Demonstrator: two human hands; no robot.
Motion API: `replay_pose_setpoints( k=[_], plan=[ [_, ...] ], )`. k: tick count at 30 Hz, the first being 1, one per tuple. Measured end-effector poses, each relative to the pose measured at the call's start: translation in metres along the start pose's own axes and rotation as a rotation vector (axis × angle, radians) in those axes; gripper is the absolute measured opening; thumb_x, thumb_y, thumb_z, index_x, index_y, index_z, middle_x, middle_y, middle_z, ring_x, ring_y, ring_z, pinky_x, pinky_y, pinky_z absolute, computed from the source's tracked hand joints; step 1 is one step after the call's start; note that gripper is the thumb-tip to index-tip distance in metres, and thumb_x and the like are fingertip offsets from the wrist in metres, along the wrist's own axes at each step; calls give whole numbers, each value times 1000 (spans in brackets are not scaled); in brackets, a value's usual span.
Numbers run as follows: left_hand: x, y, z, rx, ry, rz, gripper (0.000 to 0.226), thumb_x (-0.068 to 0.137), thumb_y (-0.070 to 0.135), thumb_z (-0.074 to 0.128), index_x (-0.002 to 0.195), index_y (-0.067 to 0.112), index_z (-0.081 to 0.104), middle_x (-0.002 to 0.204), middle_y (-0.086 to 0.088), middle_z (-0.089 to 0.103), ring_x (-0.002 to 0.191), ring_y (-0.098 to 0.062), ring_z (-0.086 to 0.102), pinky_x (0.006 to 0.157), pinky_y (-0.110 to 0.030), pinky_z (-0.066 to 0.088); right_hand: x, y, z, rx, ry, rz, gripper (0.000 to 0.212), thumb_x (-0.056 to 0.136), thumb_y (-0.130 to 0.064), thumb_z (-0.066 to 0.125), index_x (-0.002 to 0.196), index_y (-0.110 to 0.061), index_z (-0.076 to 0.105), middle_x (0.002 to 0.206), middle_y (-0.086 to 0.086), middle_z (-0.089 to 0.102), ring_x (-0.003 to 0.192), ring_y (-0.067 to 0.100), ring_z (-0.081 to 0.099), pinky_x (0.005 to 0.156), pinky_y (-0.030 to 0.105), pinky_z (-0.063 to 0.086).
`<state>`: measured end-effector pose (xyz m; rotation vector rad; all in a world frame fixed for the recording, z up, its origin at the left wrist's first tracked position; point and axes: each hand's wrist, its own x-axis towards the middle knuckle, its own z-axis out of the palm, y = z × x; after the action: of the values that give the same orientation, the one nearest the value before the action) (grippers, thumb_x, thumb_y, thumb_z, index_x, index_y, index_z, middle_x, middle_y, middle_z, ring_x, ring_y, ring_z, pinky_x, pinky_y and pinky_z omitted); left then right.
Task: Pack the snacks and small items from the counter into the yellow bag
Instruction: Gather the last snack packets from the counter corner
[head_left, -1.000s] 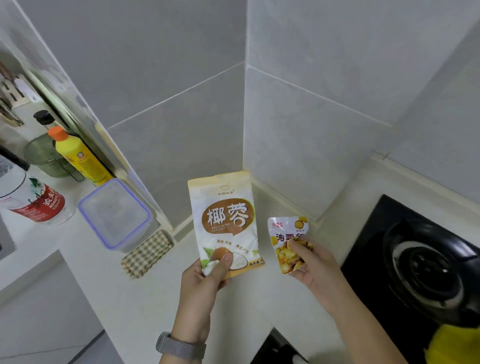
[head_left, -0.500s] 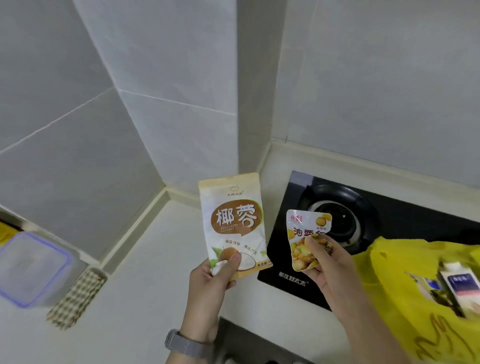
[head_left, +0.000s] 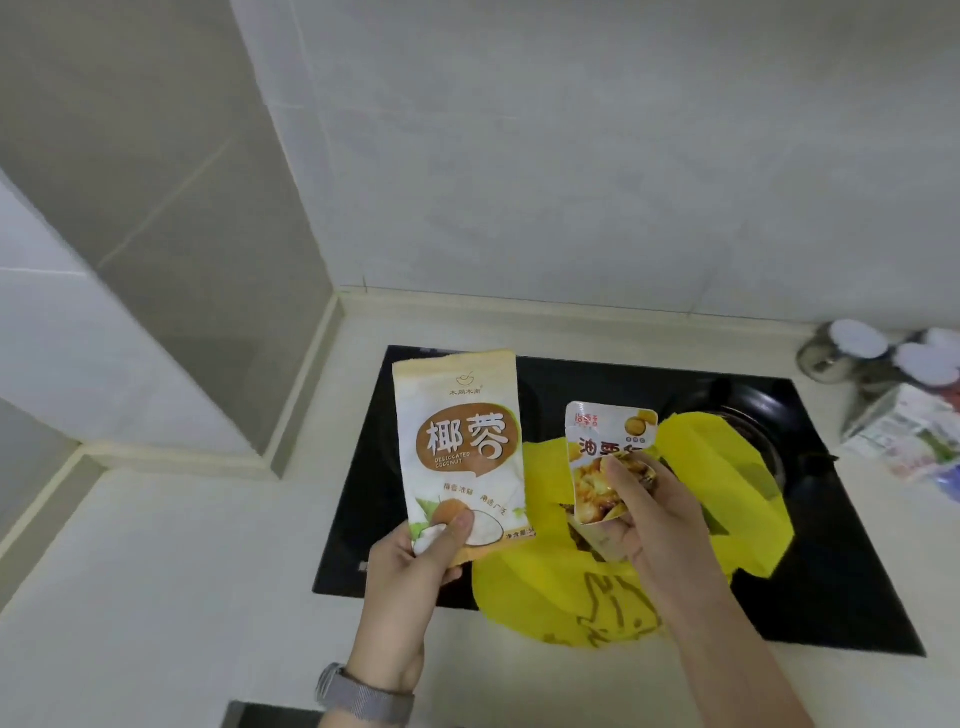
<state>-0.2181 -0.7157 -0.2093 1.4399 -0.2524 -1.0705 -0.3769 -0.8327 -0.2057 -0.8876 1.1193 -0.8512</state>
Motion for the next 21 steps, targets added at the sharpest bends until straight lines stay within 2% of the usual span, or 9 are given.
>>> replay_pose_setpoints(
  k=[2,5,8,11,14,21],
  plan=[
    [-1,-7,22,-13,-16,-13,9,82,12,65,88,15,71,80,3,76,70,-2,69,57,-18,51,6,-6,-23,-17,19,-22,29,79,-27,67,106,-19,65,102,5,73,97,23,70,89,44,54],
    [-1,-18,51,-21,-12,-29,11,79,15,68,89,14,73,89,-2,76,79,-11,68,67,-26,49,13,-12,-56,-40,40,-40,22,86,-21,64,108,-17,64,102,5,73,97,21,70,87,44,54],
    [-2,-28,76,-33,12,-39,9,80,15,67,88,15,72,80,4,76,68,-3,66,58,-19,49,19,-15,-84,-88,44,-45,13,88,-19,63,101,-22,65,99,4,73,95,22,70,85,42,55],
    [-6,-34,95,-44,38,-42,5,80,13,67,82,15,72,73,6,74,60,-1,63,49,-15,49,26,-15,-105,-115,33,-27,19,88,-20,63,107,-21,63,105,5,72,98,23,69,86,44,55],
    [-10,-39,102,-27,75,-60,4,80,14,68,81,15,72,75,5,74,64,-4,62,49,-15,49,32,-9,-116,-144,10,0,18,88,-20,64,106,-24,63,105,4,72,97,22,70,84,43,56],
    [-22,-40,100,36,88,-61,8,81,17,67,86,13,72,81,0,74,69,-9,60,52,-18,48,39,17,-101,-205,-50,132,18,88,-17,65,105,-20,59,102,4,68,92,19,68,67,29,56]
  ],
)
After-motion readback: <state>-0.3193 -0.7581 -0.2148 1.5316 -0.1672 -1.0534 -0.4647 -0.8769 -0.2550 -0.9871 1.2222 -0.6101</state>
